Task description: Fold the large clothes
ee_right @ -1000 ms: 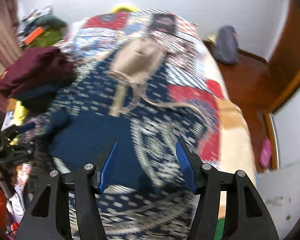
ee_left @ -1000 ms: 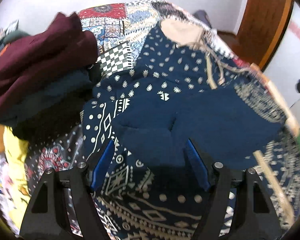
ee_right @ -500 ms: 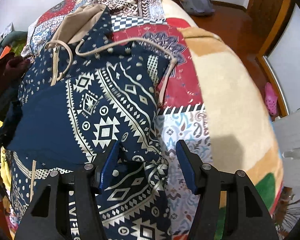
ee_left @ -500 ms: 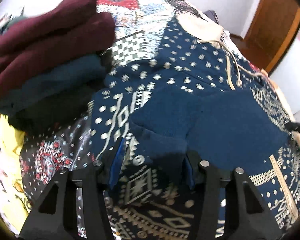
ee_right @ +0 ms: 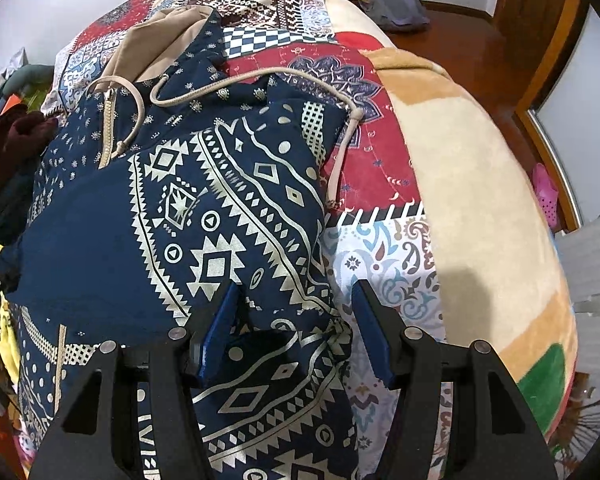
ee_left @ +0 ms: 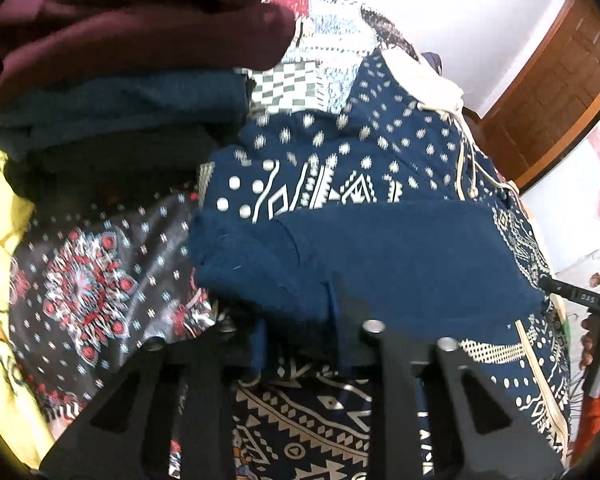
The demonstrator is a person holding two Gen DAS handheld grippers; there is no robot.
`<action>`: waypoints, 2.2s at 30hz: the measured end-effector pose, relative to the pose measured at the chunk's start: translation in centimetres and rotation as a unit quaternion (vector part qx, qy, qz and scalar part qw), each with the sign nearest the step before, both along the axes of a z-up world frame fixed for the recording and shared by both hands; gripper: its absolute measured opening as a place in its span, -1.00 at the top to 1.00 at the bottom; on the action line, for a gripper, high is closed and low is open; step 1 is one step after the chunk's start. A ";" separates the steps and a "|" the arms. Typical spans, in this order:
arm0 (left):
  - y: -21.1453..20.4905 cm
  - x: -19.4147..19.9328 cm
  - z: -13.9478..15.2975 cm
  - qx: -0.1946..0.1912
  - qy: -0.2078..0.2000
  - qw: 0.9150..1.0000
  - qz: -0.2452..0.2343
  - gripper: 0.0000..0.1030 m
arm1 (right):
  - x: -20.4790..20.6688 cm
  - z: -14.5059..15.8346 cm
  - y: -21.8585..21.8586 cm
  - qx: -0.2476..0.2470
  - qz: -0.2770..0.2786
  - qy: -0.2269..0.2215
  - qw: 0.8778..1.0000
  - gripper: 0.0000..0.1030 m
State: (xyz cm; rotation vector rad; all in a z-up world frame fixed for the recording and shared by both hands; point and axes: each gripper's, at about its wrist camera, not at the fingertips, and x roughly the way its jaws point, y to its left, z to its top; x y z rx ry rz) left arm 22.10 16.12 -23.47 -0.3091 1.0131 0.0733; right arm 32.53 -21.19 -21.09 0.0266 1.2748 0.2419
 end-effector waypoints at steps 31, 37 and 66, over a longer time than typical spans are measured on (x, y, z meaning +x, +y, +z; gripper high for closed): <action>-2.2 3.2 9.2 0.190 -0.060 0.979 -0.032 -0.34 | 2.3 7.4 1.3 -0.006 0.025 -0.108 0.994 -0.15; -5.0 8.9 11.2 0.179 -0.089 0.977 -0.070 -0.35 | 5.6 9.9 4.1 0.007 0.037 -0.150 0.988 -0.15; -5.3 30.4 -1.5 0.136 -0.004 0.988 -0.068 -0.35 | 24.0 -2.6 13.8 0.004 0.039 -0.064 0.997 -0.15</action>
